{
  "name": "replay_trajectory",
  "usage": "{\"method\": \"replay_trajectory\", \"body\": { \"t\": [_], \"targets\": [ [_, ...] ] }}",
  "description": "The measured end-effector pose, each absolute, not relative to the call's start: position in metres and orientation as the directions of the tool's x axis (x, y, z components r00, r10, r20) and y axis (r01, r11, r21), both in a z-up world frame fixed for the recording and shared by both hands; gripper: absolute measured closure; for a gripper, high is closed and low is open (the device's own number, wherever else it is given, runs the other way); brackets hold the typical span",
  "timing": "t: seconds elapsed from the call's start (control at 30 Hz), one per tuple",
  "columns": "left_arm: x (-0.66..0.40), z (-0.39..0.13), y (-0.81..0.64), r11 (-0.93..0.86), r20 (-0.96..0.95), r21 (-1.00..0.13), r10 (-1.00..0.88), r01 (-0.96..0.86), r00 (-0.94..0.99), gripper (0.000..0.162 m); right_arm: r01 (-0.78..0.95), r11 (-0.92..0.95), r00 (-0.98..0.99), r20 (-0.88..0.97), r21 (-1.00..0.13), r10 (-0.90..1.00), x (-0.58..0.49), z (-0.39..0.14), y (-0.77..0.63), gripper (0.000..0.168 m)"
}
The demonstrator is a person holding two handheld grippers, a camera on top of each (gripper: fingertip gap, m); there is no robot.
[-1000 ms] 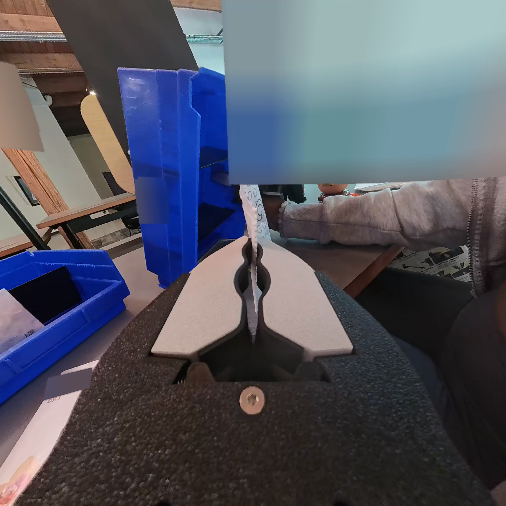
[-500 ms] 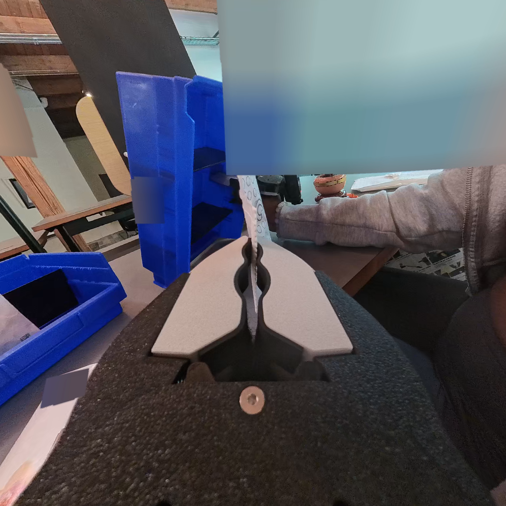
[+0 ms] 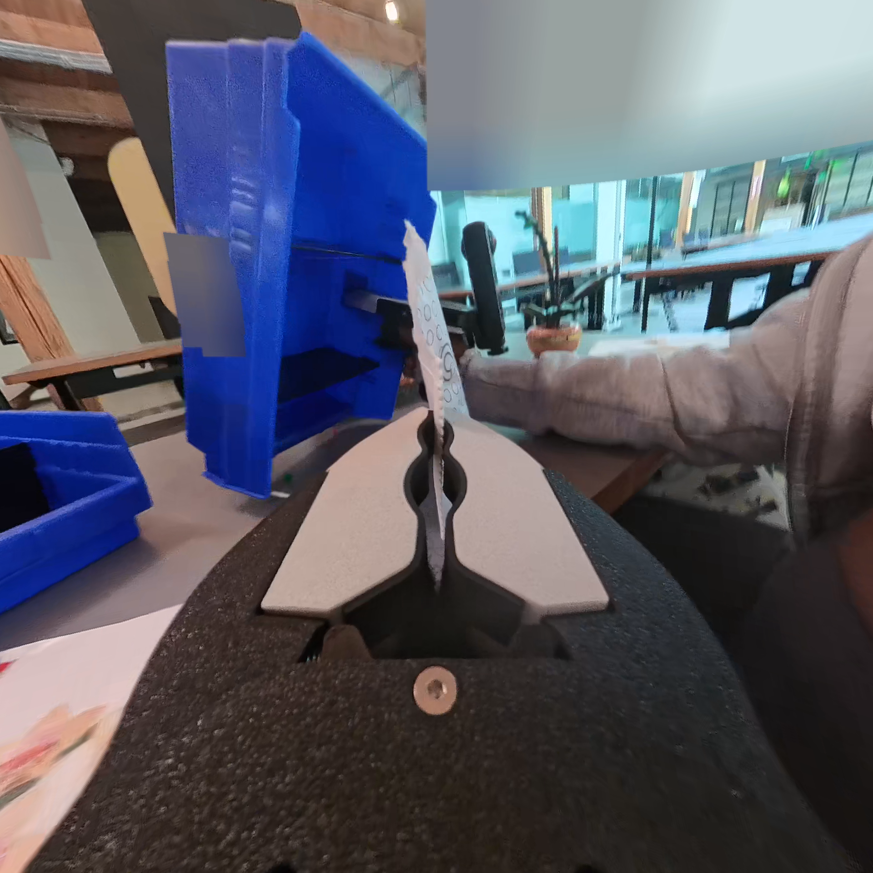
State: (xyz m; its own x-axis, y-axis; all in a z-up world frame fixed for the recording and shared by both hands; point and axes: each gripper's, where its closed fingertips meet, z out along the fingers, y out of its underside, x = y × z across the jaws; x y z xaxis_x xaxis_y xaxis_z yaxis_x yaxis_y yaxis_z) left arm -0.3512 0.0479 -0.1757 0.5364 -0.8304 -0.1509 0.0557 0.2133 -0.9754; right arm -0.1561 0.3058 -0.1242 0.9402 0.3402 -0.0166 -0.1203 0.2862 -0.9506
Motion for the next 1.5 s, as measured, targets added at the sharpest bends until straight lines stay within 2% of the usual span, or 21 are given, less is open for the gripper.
{"method": "replay_trajectory", "body": {
  "t": [0.07,0.17,0.3,0.57,0.73,0.83,0.93,1.07,1.17,1.33,1.5],
  "targets": [
    [-0.337,-0.178,0.054,0.224,-0.123,-0.967,-0.827,0.119,0.549,0.162,-0.147,0.258,0.934,-0.048,-0.955,0.354,-0.155,-0.112,0.299,0.164],
    [-0.327,-0.182,0.055,0.249,-0.181,-0.966,-0.832,0.062,0.524,0.162,-0.199,0.230,0.897,-0.082,-0.953,0.433,-0.156,-0.085,0.277,0.164],
    [-0.351,-0.171,0.055,0.286,-0.176,-0.952,-0.805,0.111,0.566,0.162,-0.213,0.215,0.863,-0.081,-0.953,0.499,-0.154,-0.044,0.247,0.164],
    [-0.354,-0.167,0.047,0.326,-0.206,-0.938,-0.800,0.120,0.564,0.162,-0.061,0.145,0.772,0.045,-0.987,0.634,-0.130,0.038,0.154,0.165],
    [-0.357,-0.162,0.037,0.334,-0.219,-0.935,-0.810,0.120,0.544,0.162,0.046,0.009,0.781,0.042,-0.999,0.623,-0.051,0.053,0.081,0.165],
    [-0.353,-0.160,0.031,0.343,-0.239,-0.933,-0.815,0.106,0.528,0.162,0.118,-0.133,0.859,0.034,-0.984,0.510,0.029,0.042,0.047,0.164],
    [-0.347,-0.160,0.026,0.329,-0.231,-0.937,-0.831,0.113,0.505,0.162,0.130,-0.350,0.949,0.014,-0.928,0.316,0.137,0.015,0.022,0.164],
    [-0.336,-0.167,0.025,0.315,-0.243,-0.946,-0.848,0.080,0.471,0.162,-0.008,-0.627,1.000,-0.024,-0.779,0.017,0.288,-0.041,-0.006,0.164],
    [-0.328,-0.167,0.029,0.304,-0.241,-0.950,-0.859,0.071,0.452,0.162,-0.129,-0.758,0.991,-0.049,-0.639,-0.127,0.370,-0.090,-0.017,0.165],
    [-0.331,-0.163,0.051,0.300,-0.254,-0.954,-0.845,0.024,0.471,0.162,-0.224,-0.899,0.973,-0.130,-0.375,-0.188,0.409,-0.178,0.002,0.164],
    [-0.338,-0.147,0.071,0.309,-0.246,-0.951,-0.806,0.029,0.538,0.162,-0.216,-0.945,0.969,-0.173,-0.244,-0.176,0.401,-0.236,0.039,0.164]
  ]
}}
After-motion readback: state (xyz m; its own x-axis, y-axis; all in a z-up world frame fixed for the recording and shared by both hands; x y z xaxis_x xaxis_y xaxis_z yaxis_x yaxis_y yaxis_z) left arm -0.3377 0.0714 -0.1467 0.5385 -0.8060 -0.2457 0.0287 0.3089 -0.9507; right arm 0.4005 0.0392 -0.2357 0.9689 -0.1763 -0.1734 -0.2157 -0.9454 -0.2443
